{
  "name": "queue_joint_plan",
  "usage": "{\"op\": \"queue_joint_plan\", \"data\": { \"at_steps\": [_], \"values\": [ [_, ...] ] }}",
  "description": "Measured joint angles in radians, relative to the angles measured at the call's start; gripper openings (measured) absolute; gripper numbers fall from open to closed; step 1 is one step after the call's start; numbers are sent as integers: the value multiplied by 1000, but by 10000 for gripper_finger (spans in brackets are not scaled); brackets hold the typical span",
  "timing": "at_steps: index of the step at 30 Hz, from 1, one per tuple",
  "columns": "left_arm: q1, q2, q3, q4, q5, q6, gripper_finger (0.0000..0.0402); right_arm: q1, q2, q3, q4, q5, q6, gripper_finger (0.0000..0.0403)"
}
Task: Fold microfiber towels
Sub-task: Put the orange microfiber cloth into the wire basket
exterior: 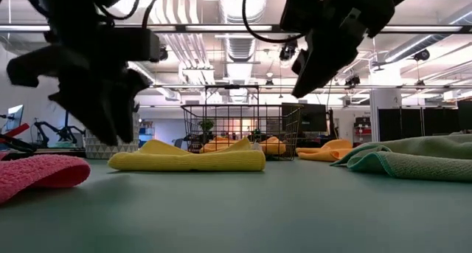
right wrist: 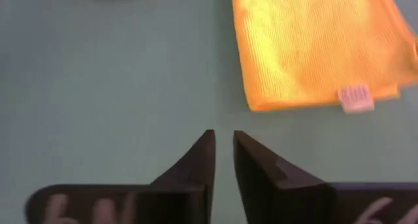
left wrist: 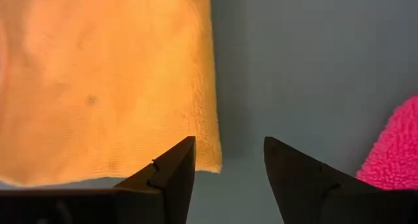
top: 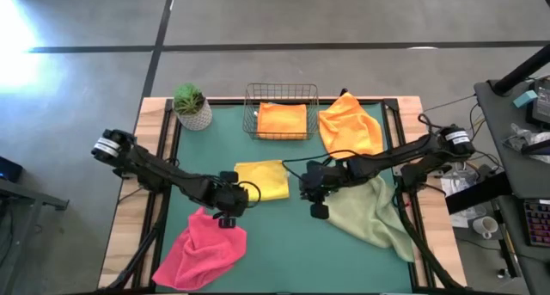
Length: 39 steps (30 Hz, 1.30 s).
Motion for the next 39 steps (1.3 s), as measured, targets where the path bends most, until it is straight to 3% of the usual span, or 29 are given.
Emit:
{"op": "queue_joint_plan", "data": {
  "at_steps": [10, 16, 27, 39],
  "values": [
    [-1, 71, 10, 30, -47, -23, 166, 0, 167, 72, 77, 9, -162, 167],
    [3, 75, 5, 23, -95, -45, 166, 0, 271, 141, 72, 74, -258, 206],
    [33, 87, -8, 41, -105, -44, 167, -38, 410, 209, 69, 89, -272, 206],
    [56, 148, -2, 59, -111, -36, 164, -55, 421, 205, 76, 144, -208, 188]
  ]
}}
